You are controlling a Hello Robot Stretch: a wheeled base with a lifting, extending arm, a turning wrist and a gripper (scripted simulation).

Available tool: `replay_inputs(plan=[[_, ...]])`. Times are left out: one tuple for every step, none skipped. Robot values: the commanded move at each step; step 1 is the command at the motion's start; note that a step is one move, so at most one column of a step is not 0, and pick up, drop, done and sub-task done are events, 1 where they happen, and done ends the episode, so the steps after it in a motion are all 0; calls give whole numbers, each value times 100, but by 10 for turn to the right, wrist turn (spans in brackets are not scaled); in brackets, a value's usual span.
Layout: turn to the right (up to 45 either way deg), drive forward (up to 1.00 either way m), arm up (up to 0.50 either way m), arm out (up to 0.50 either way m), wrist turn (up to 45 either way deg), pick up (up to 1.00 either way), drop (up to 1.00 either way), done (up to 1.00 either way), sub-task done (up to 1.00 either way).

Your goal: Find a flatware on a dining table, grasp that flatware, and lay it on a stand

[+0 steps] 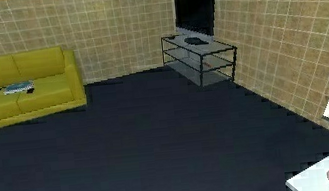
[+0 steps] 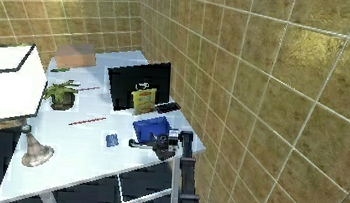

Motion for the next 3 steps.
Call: replay_inputs(plan=[[0,0,10,0,0,0,0,0,0],[0,0,24,0,0,0,0,0,0],[0,0,0,0,-450,0,0,0,0]])
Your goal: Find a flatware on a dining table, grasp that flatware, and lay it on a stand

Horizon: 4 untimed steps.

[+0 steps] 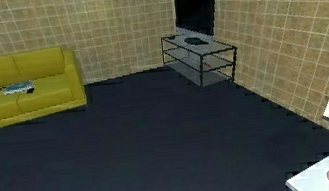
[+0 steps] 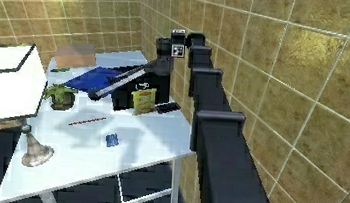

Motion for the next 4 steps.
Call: replay_inputs(plan=[[0,0,0,0,-450,0,0,0,0],[0,0,0,0,-60,0,0,0,0],[0,0,0,-42,0,0,0,0,0],[-450,0,0,0,0,0,0,0,0]])
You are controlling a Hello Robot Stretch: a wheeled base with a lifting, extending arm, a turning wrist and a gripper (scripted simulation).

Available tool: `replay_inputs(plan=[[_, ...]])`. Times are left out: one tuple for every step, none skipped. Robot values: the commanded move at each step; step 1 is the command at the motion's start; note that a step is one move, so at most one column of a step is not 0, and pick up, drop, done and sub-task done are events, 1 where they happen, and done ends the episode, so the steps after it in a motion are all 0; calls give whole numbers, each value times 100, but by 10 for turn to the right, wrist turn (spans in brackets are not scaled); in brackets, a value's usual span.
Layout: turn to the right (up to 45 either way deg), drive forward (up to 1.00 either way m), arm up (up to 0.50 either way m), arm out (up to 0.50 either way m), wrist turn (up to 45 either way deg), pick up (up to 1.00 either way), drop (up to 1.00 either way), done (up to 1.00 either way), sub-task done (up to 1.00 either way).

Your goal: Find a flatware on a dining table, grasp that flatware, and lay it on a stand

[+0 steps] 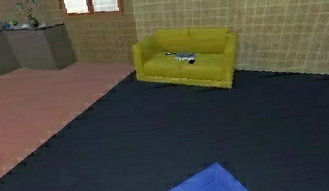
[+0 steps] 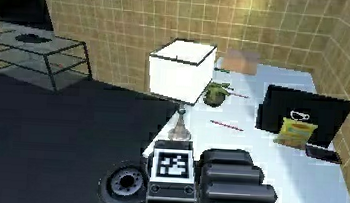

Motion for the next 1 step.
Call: replay_inputs(plan=[[-450,0,0,0,0,0,0,0,0]])
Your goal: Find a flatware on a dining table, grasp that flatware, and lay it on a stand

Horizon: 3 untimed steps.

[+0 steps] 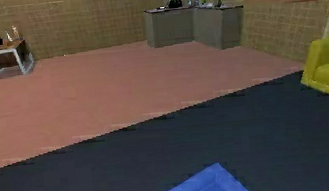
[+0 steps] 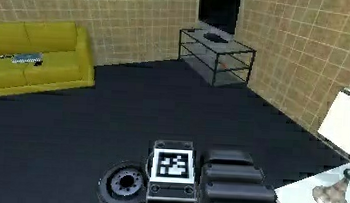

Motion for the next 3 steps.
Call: replay_inputs(plan=[[-450,0,0,0,0,0,0,0,0],[0,100,0,0,0,0,0,0,0],[-30,0,0,0,0,0,0,0,0]])
